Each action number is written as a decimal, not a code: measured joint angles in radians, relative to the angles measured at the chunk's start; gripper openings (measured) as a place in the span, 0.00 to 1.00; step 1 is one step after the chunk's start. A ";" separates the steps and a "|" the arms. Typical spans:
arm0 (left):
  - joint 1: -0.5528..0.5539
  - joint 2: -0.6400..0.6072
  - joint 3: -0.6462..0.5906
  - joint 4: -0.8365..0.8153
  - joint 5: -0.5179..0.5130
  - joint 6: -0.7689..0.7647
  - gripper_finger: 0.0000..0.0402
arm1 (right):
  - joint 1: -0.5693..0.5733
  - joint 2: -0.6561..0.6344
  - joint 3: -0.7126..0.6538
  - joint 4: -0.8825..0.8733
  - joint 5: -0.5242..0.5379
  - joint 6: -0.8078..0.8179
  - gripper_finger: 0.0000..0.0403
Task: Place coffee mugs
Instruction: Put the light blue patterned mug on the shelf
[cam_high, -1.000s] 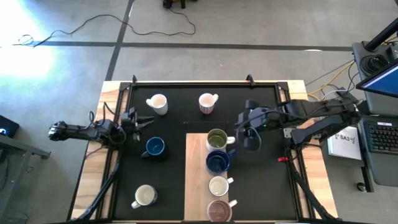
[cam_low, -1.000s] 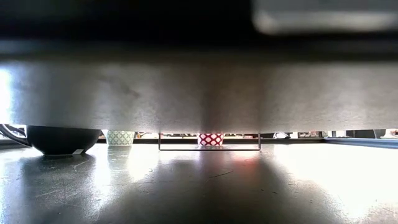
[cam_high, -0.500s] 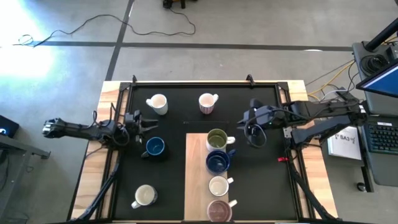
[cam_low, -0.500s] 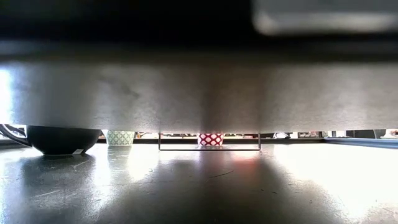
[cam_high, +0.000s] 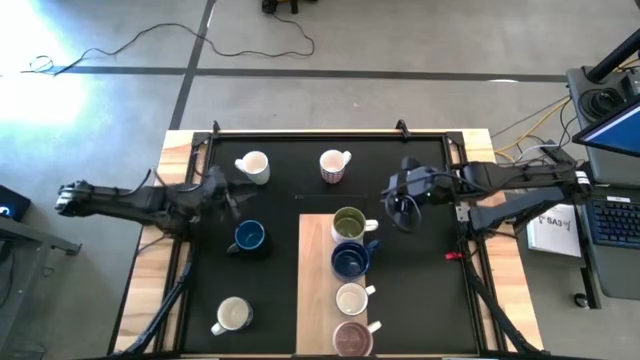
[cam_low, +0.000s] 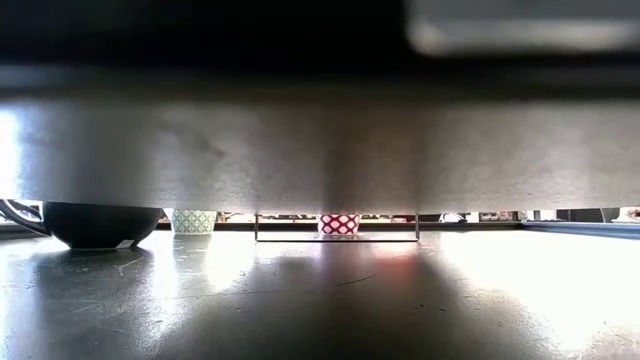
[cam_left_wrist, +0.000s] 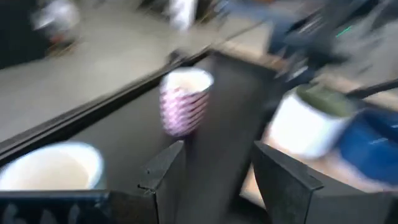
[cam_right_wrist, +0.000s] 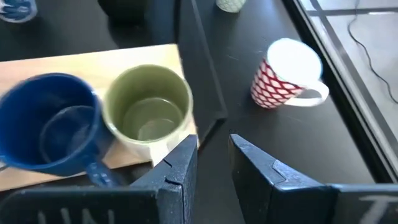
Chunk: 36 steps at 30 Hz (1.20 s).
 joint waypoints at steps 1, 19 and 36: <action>0.007 0.026 0.037 -0.067 -0.015 -0.010 0.42 | -0.015 -0.002 -0.007 0.002 0.000 -0.006 0.21; 0.308 0.380 0.271 -0.362 0.140 0.227 0.41 | -0.292 -0.121 -0.214 0.137 -0.135 0.010 0.21; 0.470 0.596 0.299 -0.309 0.264 0.353 0.36 | -0.393 -0.218 -0.373 0.137 -0.129 0.116 0.21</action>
